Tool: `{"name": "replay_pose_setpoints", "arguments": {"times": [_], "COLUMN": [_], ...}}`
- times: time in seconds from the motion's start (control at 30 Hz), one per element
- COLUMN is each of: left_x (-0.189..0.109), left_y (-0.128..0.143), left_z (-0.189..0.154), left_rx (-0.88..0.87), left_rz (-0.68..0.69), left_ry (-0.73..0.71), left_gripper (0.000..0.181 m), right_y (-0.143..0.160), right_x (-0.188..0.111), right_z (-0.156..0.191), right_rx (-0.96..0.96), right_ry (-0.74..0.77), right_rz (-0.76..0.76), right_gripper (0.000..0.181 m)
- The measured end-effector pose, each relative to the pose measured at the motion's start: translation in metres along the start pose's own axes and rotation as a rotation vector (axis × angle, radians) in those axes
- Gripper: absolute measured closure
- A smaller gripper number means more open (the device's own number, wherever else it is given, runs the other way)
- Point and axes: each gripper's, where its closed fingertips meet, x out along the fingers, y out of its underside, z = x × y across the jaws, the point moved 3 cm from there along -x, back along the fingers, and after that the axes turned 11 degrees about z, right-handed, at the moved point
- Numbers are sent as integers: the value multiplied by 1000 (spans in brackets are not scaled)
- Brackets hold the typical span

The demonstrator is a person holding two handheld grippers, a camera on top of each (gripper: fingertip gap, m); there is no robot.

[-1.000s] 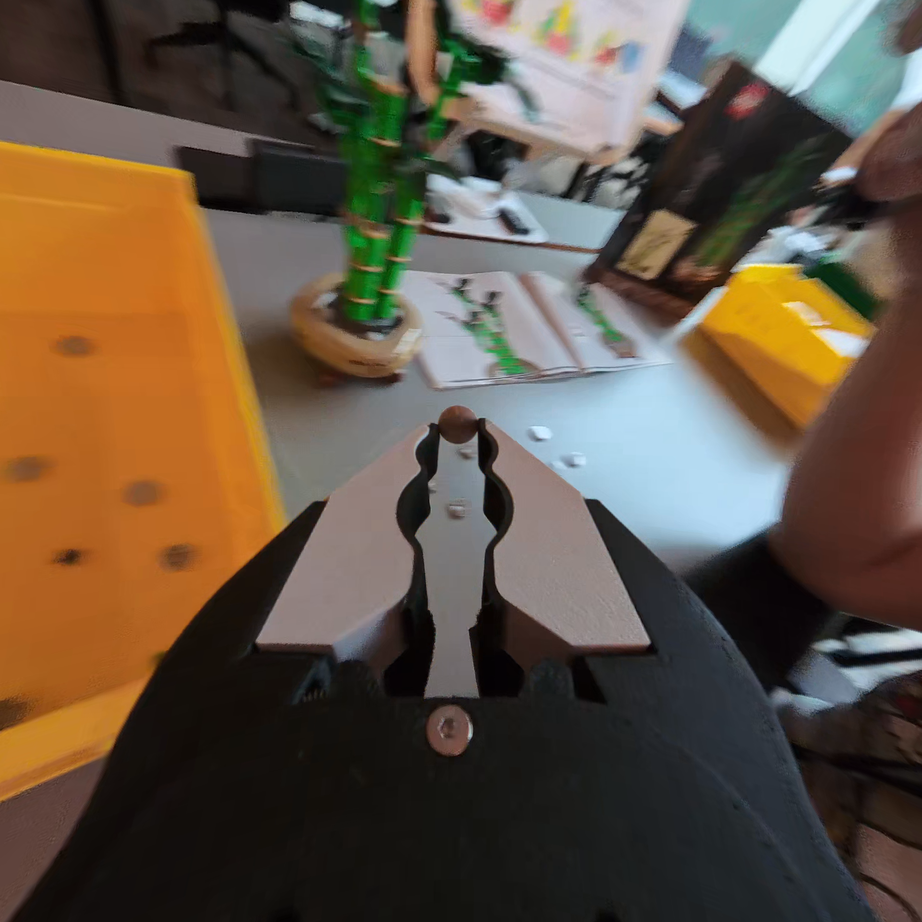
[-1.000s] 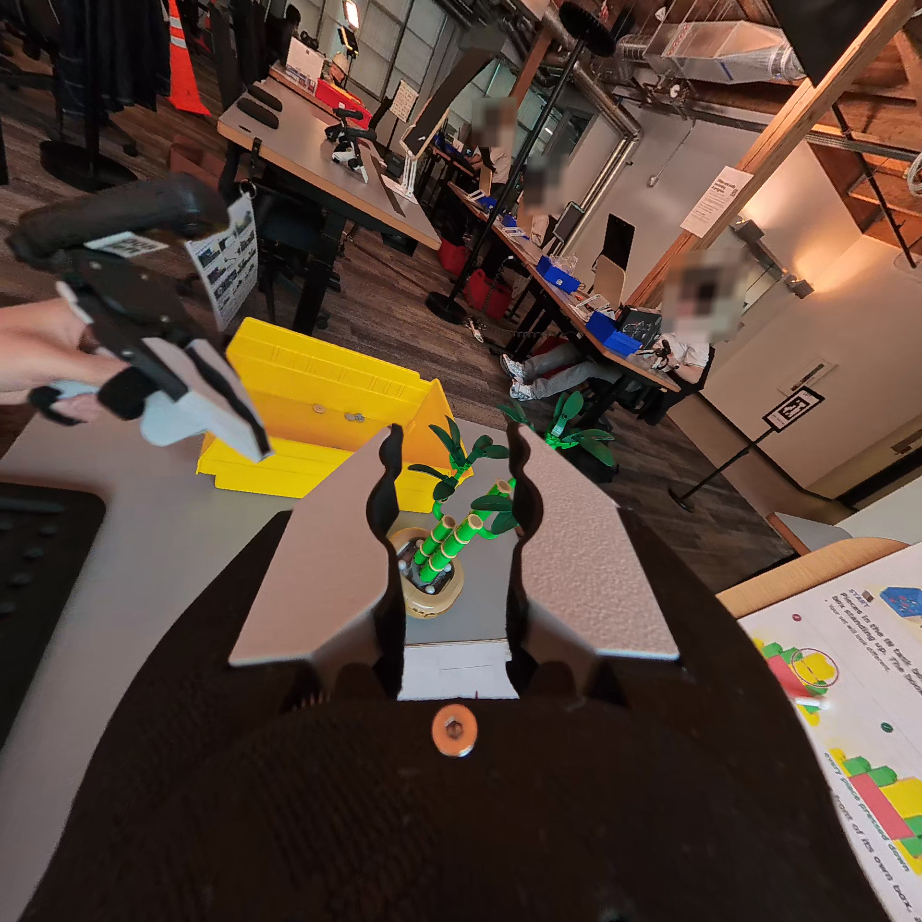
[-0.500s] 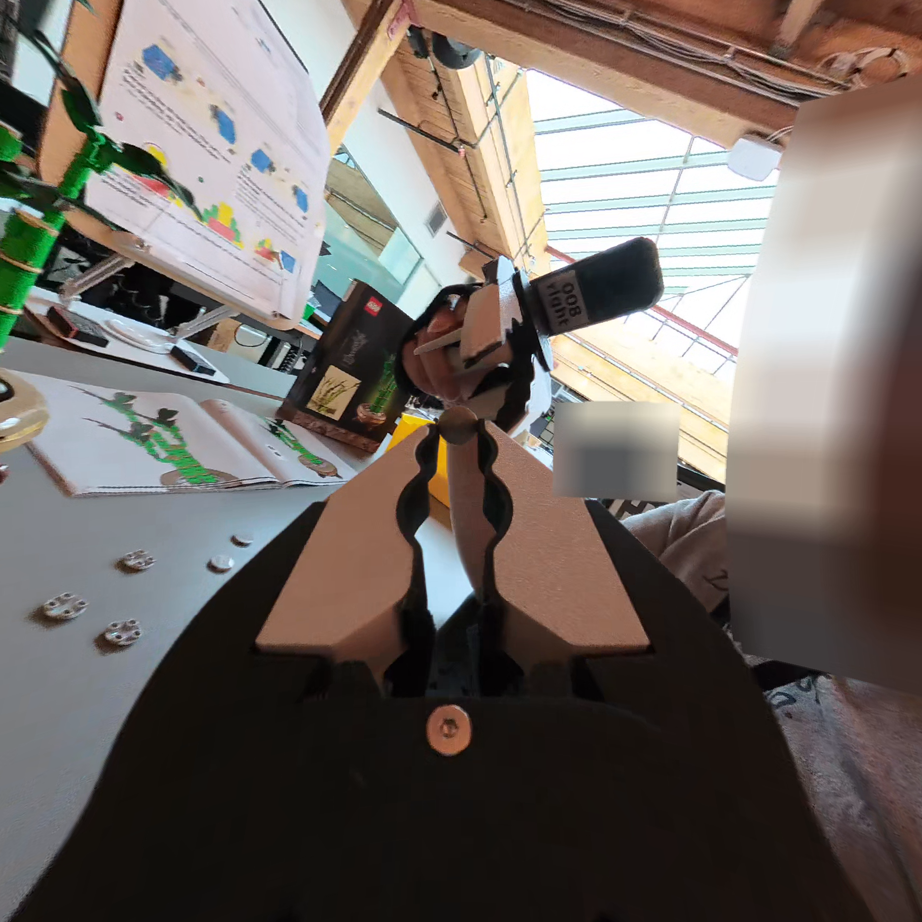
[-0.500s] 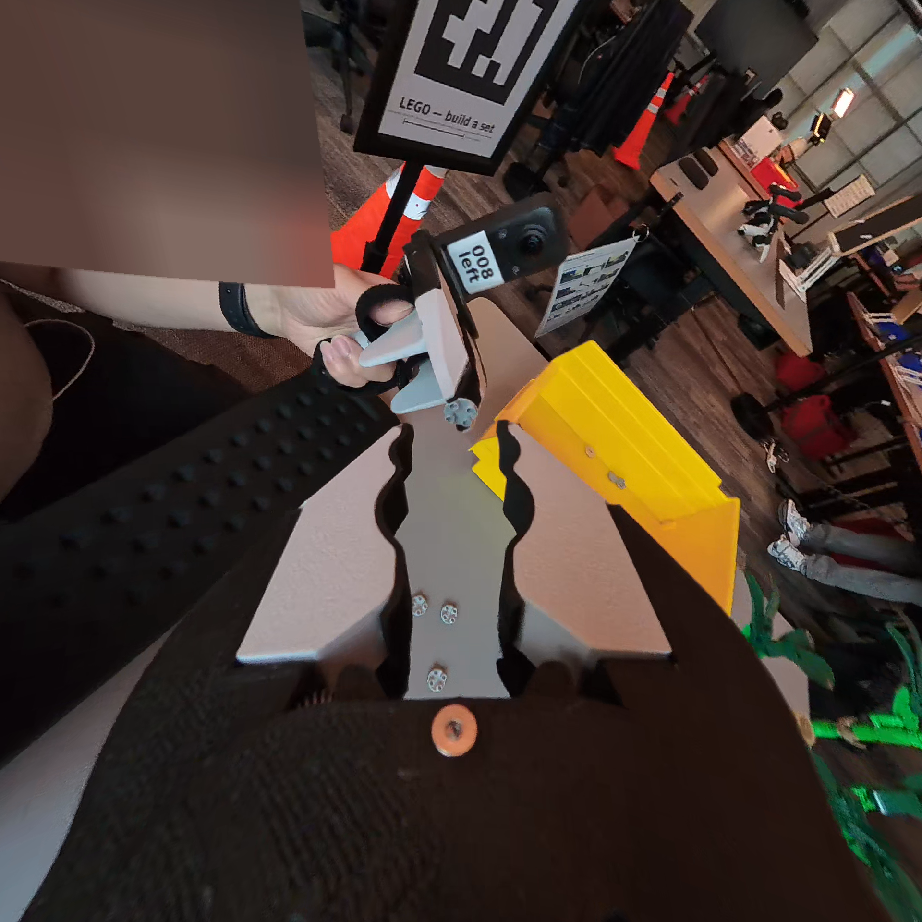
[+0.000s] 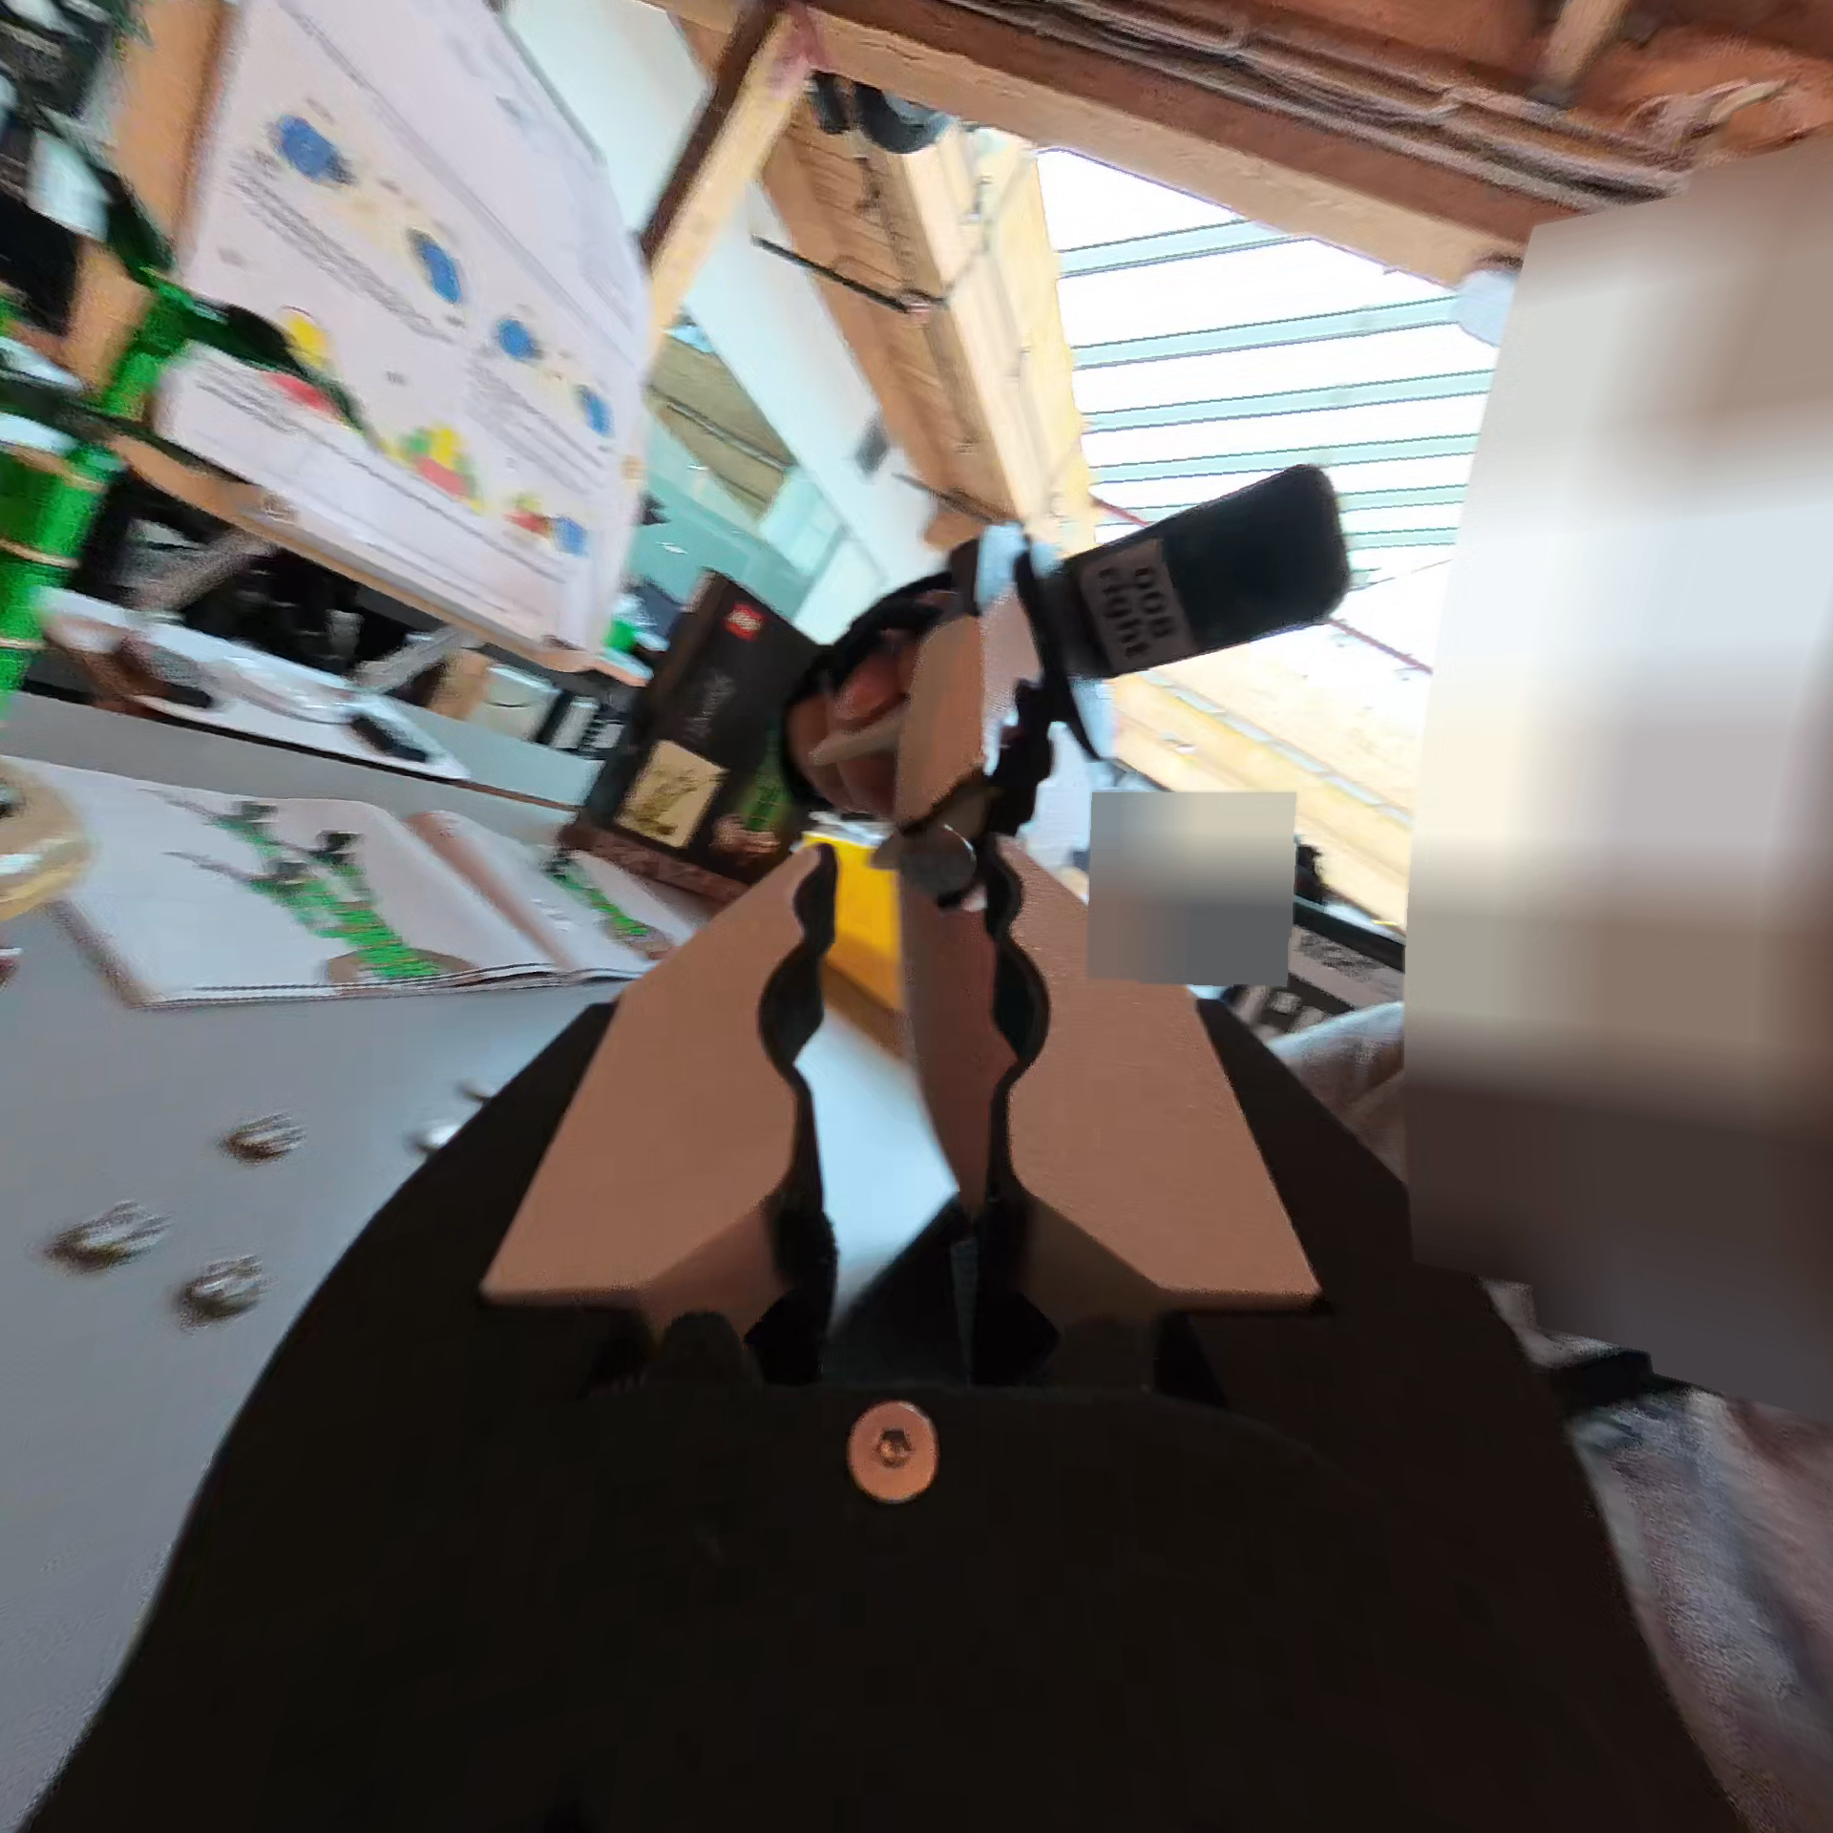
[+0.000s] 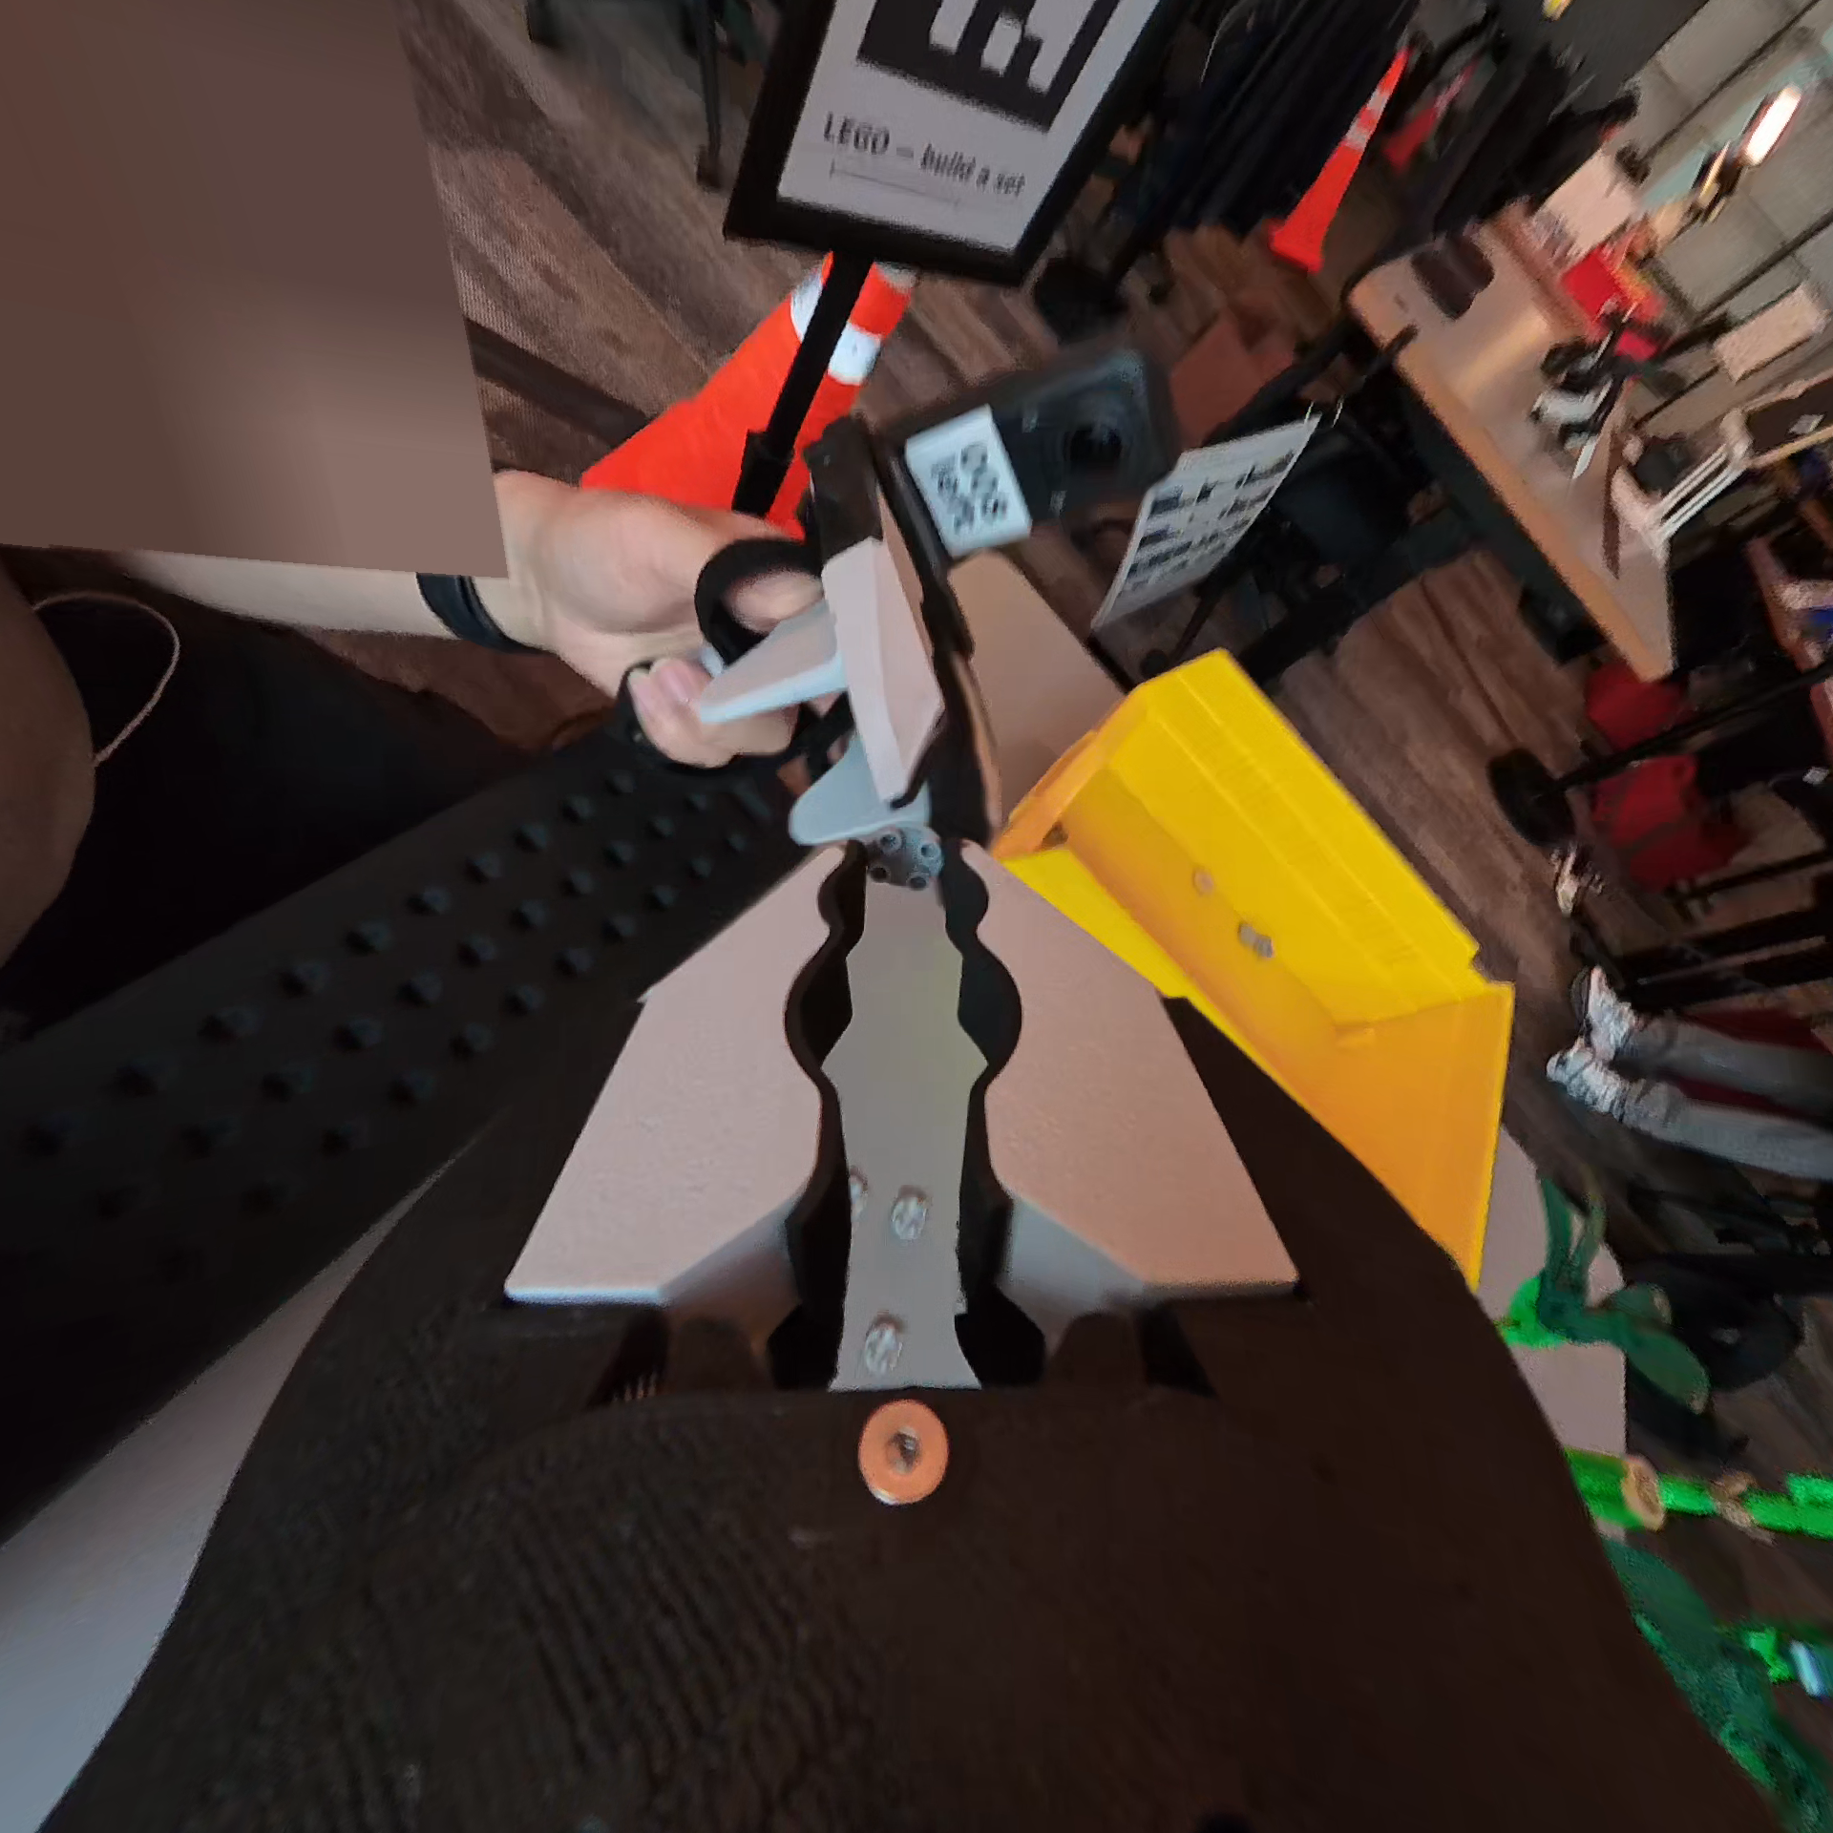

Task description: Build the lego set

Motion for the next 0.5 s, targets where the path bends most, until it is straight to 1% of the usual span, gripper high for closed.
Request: {"name": "replay_pose_setpoints", "arguments": {"times": [0.03,0.07,0.1,0.17,0.2,0.23,0.3,0.37,0.4,0.5], "left_x": [-3,-7,-13,-26,-33,-38,-44,-46,-44,-36], "left_y": [0,0,0,0,0,0,1,0,1,7], "left_z": [9,19,28,45,53,59,69,77,80,93], "left_rx": [26,66,115,231,292,350,437,485,492,514], "left_rz": [3,11,21,53,77,101,130,126,131,197], "left_ry": [-82,-182,-290,-511,-621,-716,-862,-952,-972,-1039], "left_gripper": [148,147,144,142,140,139,141,156,157,152], "right_y": [8,21,40,89,110,125,142,156,165,186], "right_x": [2,6,13,28,36,44,59,68,71,79], "right_z": [1,2,5,10,12,14,15,18,20,30], "right_rx": [18,51,94,166,202,245,344,405,411,447], "right_ry": [-13,-34,-65,-115,-142,-170,-215,-256,-262,-307], "right_rz": [51,126,240,521,632,703,754,789,815,892], "right_gripper": [166,166,167,166,166,166,166,166,166,166]}}
